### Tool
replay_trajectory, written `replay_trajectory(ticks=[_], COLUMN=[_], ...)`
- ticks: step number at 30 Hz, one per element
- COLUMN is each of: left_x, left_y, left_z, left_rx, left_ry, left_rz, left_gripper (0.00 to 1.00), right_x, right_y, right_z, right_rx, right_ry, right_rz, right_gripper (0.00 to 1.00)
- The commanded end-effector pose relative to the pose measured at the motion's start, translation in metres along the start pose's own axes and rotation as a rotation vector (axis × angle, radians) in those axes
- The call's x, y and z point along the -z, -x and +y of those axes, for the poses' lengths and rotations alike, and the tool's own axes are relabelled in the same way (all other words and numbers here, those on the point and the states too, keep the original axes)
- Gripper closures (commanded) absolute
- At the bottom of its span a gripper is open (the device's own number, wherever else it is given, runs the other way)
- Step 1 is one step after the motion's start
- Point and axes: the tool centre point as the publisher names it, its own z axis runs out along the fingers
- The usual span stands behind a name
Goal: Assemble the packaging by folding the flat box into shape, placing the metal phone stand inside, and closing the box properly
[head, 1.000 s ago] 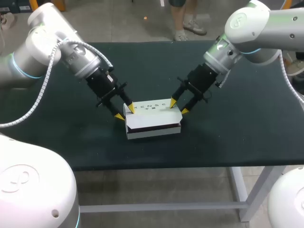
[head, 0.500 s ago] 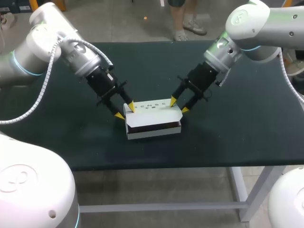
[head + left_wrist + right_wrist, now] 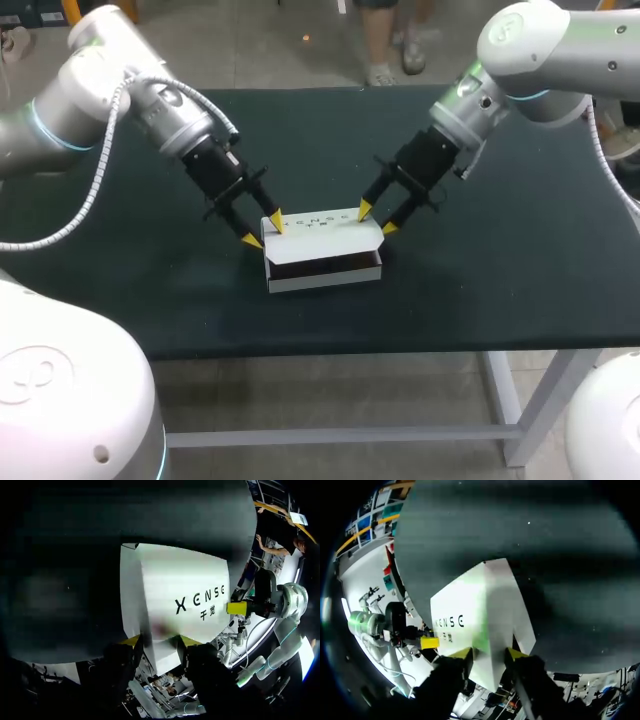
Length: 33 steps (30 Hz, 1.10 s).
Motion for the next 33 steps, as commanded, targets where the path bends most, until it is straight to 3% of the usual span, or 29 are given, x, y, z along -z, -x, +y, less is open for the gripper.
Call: replay_trajectory(ticks=[1,33], left_x=[-0.0007,0.0012], left_y=[-0.0050,-0.0118], left_z=[-0.0049,-0.0014], left_rx=[0.007,0.047], left_ry=[0.027,0.109], left_rz=[-0.005,0.005], left_gripper=[0.53,0.57], right_x=[0.0006,0.0022], right_y=[-0.0069,-0.0088], right_z=[0.0039,-0.0026], right_rx=[-0.003,-0.043], right_ry=[-0.021,-0.058], right_rz=[-0.005,0.025], right_gripper=[0.55,0.58])
